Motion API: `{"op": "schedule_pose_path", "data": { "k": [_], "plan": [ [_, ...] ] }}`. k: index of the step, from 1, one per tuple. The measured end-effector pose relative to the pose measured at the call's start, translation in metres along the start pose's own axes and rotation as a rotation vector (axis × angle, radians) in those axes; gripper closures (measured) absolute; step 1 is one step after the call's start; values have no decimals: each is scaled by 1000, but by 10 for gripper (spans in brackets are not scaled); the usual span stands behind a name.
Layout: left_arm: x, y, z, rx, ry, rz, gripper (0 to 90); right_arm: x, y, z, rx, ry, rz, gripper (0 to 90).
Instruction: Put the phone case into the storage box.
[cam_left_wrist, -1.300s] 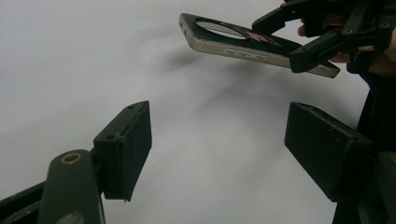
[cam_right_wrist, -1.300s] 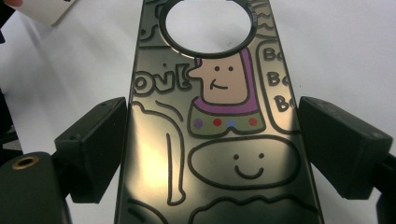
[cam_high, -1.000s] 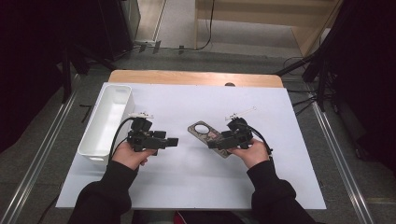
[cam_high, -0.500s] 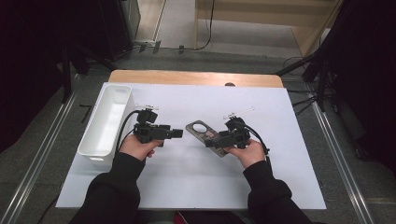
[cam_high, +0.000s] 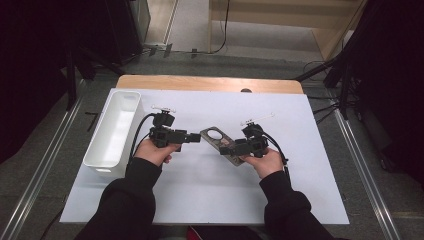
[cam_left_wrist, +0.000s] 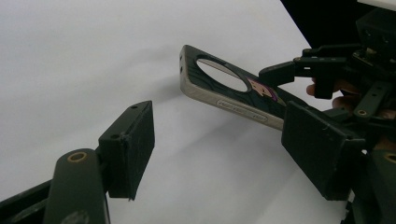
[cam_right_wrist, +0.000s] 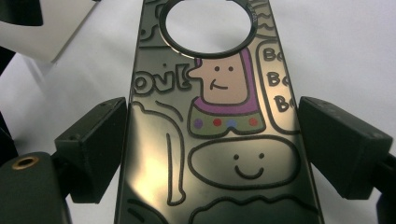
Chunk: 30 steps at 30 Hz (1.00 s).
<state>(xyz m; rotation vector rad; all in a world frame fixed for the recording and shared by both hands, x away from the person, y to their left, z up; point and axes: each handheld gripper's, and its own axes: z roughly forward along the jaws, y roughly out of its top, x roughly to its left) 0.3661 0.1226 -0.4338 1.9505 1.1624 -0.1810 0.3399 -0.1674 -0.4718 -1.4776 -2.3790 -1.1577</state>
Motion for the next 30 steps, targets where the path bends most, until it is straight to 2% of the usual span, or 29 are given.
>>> {"op": "schedule_pose_path", "data": {
  "k": [5,14,17,24,27,30],
  "plan": [
    [2,5,4,-4,7,-21,255,-1,2,1,-15,8,30,108],
    [1,13,12,-16,15,-46,255,-2,5,8,-39,1,44,107],
    [-1,15,13,-14,35,-42,255,-2,6,9,-44,1,51,108],
    [2,17,17,-14,48,-81,255,1,8,9,-67,-2,49,107],
    [4,17,18,-19,39,-109,284,3,8,10,-76,-1,51,107],
    [5,18,19,-23,41,-119,284,4,8,11,-83,0,47,108]
  ]
}}
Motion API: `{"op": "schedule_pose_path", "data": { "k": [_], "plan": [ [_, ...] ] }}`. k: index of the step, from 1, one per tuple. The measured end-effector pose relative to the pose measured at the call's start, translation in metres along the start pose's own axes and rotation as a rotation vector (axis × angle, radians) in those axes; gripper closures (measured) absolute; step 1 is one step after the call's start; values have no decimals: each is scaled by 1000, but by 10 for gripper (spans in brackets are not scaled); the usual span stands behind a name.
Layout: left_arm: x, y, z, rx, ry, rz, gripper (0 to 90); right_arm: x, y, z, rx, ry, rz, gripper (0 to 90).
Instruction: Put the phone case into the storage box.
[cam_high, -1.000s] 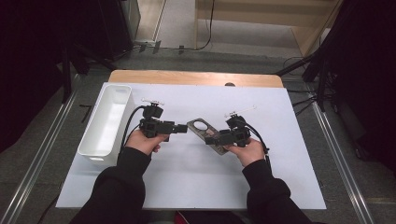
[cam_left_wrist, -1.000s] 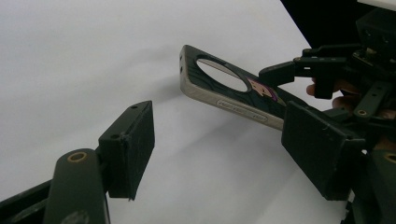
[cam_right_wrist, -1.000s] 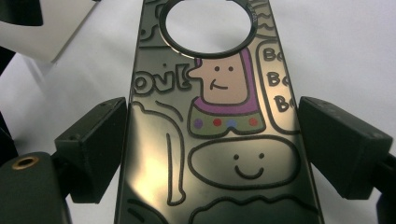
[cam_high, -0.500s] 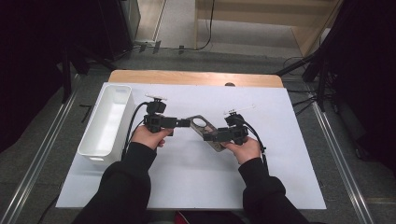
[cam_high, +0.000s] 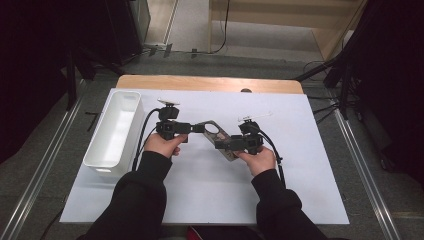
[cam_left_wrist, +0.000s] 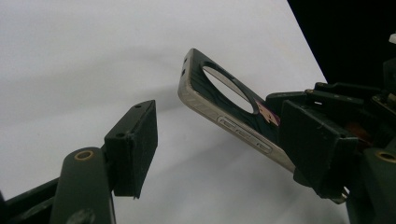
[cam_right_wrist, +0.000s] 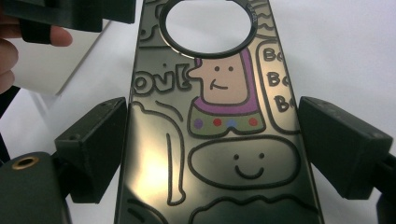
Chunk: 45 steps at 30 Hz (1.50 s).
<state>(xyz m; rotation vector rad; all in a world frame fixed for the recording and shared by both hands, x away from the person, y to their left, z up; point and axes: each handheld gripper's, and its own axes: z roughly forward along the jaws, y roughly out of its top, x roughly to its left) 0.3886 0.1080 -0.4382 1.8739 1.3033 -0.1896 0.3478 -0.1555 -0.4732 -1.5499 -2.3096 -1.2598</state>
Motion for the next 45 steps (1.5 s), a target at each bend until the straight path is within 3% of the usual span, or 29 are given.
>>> {"op": "schedule_pose_path", "data": {
  "k": [3,7,13,20,37,45],
  "plan": [
    [2,1,2,4,1,-21,284,1,0,1,-7,2,1,107],
    [2,1,4,2,27,-16,302,2,0,2,-11,9,2,107],
    [5,2,5,8,6,-68,302,4,0,3,-23,6,5,108],
    [4,4,8,17,5,-90,304,6,0,4,-37,4,6,107],
    [-2,5,16,33,-29,-118,353,10,1,7,-63,5,14,107],
    [-4,6,16,31,-18,-108,403,13,1,8,-73,5,8,107]
  ]
}}
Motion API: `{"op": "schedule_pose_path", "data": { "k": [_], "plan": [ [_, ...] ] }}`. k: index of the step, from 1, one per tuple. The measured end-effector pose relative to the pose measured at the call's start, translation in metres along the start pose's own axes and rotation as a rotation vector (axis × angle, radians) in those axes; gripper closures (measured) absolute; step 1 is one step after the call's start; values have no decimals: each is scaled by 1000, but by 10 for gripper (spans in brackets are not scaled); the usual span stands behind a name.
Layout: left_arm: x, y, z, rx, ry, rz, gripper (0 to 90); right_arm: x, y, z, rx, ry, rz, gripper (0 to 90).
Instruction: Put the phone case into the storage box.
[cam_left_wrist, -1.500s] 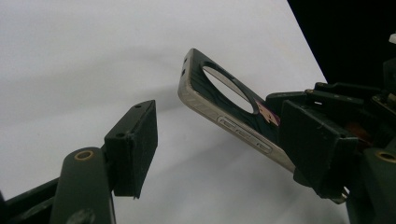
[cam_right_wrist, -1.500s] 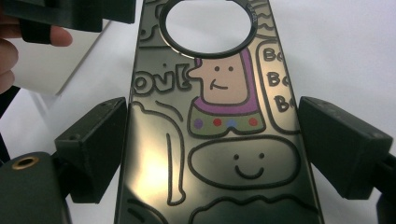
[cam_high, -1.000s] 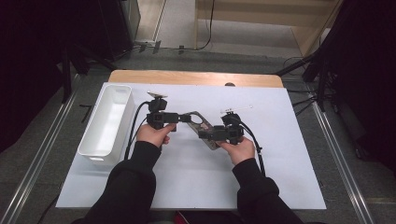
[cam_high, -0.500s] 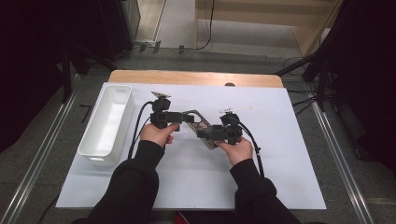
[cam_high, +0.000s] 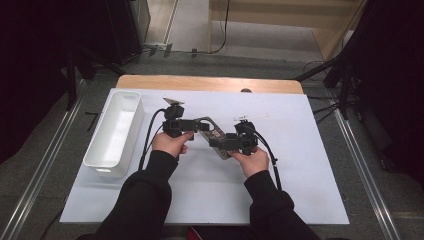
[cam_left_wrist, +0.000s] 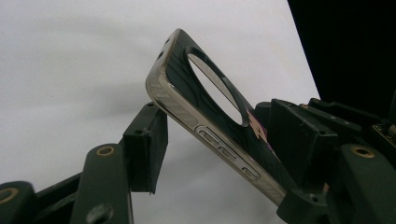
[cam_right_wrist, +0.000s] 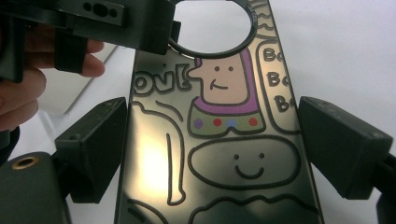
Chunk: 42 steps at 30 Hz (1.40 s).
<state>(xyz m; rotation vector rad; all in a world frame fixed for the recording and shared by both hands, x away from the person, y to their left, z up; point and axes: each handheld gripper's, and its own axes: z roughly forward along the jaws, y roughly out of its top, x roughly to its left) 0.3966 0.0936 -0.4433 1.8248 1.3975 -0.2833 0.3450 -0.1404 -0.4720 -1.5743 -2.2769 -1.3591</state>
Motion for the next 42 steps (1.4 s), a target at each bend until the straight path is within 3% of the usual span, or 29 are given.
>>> {"op": "schedule_pose_path", "data": {
  "k": [19,42],
  "plan": [
    [6,3,-1,-2,-42,-64,546,3,-1,1,-25,-8,-8,107],
    [12,6,-1,-17,-48,-119,583,6,-3,6,-49,-36,1,107]
  ]
}}
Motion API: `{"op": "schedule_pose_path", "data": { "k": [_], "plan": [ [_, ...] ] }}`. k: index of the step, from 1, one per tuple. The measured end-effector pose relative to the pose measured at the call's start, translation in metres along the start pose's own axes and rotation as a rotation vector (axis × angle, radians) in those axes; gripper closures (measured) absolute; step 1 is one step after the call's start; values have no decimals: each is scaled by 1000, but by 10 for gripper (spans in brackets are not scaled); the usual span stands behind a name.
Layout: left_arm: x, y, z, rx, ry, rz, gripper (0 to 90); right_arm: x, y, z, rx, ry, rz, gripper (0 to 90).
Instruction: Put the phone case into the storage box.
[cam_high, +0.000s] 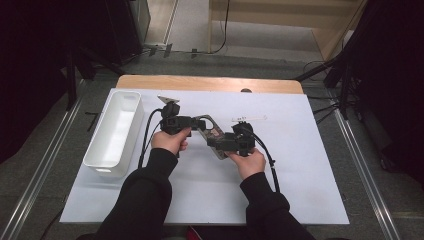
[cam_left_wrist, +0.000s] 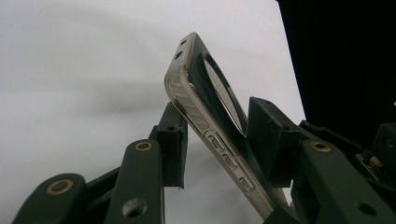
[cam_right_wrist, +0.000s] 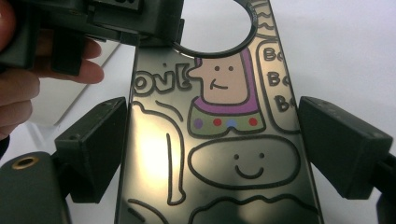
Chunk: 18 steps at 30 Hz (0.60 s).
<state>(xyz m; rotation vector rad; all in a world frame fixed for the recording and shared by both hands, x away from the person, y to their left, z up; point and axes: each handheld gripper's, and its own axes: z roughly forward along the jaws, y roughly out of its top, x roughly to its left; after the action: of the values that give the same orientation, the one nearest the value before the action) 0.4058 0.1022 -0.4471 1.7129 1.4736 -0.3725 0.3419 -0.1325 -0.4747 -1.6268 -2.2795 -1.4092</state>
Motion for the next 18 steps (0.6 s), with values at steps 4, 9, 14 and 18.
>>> {"op": "schedule_pose_path", "data": {
  "k": [4,9,14,18],
  "plan": [
    [1,0,0,-1,4,-8,592,1,0,1,-2,-8,-2,108],
    [1,1,0,-3,-3,-15,606,2,-1,1,-4,-17,-9,107],
    [2,1,0,1,-13,-23,618,3,-1,2,-9,-20,-6,107],
    [2,1,0,0,-9,-19,621,4,-2,3,-11,-27,-10,107]
  ]
}}
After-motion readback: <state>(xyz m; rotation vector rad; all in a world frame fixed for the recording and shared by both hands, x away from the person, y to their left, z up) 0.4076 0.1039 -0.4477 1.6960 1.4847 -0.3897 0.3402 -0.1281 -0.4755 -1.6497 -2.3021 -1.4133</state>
